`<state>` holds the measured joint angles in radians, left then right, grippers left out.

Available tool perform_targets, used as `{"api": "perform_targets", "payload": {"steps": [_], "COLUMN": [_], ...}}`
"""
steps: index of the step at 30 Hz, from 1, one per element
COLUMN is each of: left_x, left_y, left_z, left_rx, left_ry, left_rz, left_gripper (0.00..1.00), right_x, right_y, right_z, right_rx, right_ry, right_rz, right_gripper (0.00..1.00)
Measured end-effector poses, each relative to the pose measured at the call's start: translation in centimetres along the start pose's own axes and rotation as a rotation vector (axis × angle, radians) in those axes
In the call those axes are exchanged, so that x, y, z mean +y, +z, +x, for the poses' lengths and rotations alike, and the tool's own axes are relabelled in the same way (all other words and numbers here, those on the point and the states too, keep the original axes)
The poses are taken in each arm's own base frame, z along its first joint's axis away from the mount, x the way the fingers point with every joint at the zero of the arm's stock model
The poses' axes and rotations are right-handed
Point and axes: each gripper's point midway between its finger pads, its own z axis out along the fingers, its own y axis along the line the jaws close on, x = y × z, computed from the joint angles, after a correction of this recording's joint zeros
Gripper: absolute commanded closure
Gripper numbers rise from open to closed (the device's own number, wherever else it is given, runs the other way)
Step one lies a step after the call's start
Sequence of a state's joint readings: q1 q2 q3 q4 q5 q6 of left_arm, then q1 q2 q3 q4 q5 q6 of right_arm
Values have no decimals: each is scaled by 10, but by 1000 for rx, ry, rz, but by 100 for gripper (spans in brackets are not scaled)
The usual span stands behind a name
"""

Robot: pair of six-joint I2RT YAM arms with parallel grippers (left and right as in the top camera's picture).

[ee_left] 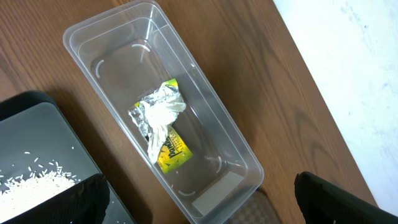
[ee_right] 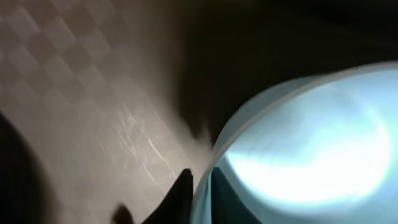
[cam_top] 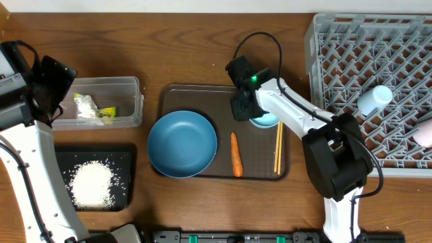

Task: Sort waste into correct bins and load items into the dishwasher rack
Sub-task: 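Move the right gripper to the light blue bowl and grasp its rim, then carry the bowl with the right gripper to the rack's far right corner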

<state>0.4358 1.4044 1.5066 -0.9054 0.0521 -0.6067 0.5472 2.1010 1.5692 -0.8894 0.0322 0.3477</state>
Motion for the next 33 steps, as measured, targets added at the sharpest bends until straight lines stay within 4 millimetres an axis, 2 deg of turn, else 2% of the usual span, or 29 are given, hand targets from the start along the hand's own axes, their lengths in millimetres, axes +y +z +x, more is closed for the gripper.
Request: {"api": "perform_targets", "payload": {"steps": [2,4,7,8,11,14,18,20,23,25,29,33], "left_x": [0,0,0,0,0,0,0,0,0,0,0,0], "left_y": [0,0,0,0,0,0,0,0,0,0,0,0], "left_z": [0,0,0,0,0,0,0,0,0,0,0,0], "left_rx": [0,0,0,0,0,0,0,0,0,0,0,0], "left_ry": [0,0,0,0,0,0,0,0,0,0,0,0], "left_rz": [0,0,0,0,0,0,0,0,0,0,0,0], "left_gripper": [2,2,2,2,2,2,2,2,2,2,2,2], "right_x": [0,1,-1,-4,-26,-60,-146,-193,-279,-317,-382,-423], "right_y": [-8,-23,-57,-74,-128,-175,-227,-245,-268,-276,-292,-286], "right_z": [-1,-10,-25,-31,-48,-60,-70,-74,-76,-72,-66,-67], "right_rx": [1,-28,-92,-128,-239,-351,-509,-586,-716,-764,-872,-925], "right_ry": [2,10,30,41,98,176,357,451,611,677,761,793], "right_rz": [1,-11,-37,-47,-76,-86,-52,-17,42,61,69,54], "right_gripper": [99,99,99,99,99,99,99,99,99,99,99,96]}}
